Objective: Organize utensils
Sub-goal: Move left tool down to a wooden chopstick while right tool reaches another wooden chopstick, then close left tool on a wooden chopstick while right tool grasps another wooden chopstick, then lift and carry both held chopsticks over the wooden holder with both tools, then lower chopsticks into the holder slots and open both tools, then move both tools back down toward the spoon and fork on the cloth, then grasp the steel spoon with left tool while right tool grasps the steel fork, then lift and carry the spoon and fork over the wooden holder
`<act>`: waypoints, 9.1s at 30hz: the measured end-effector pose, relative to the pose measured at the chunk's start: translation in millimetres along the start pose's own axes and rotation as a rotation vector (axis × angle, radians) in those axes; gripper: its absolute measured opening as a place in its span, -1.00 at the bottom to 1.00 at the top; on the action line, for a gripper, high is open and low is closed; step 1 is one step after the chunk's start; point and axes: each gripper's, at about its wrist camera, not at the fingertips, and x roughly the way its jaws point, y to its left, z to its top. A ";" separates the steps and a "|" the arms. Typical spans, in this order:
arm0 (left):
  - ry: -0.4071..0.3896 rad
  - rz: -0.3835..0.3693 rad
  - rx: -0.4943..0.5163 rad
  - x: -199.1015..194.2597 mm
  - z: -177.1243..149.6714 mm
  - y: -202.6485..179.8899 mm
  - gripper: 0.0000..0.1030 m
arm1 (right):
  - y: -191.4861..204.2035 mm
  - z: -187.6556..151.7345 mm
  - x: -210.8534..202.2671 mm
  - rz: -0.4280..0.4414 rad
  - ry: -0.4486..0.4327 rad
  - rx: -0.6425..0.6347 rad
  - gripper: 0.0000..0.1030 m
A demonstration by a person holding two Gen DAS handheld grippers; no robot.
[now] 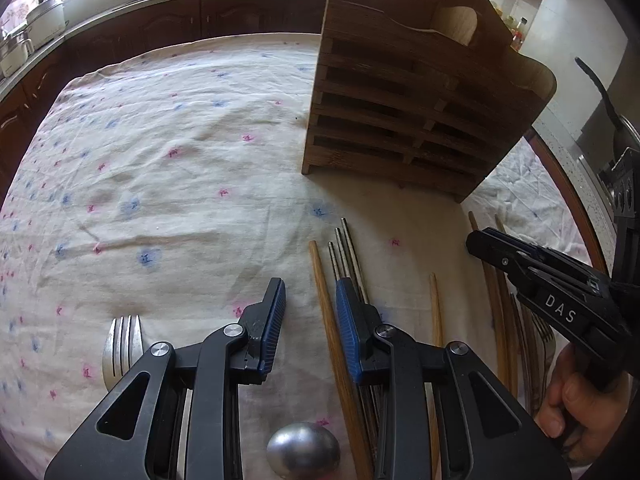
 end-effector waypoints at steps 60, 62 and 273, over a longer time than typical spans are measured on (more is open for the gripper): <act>-0.535 -0.166 -0.024 -255.4 -19.8 10.1 -0.93 | 37.8 24.5 -222.7 0.207 -0.483 -0.024 -0.91; -0.558 -0.164 -0.020 -260.2 -10.1 9.1 -0.93 | 38.0 32.4 -225.4 0.202 -0.502 -0.025 -0.91; -0.656 -0.018 -0.101 -145.6 126.5 15.4 -0.97 | 28.6 107.6 -129.9 0.097 -0.712 -0.030 -0.95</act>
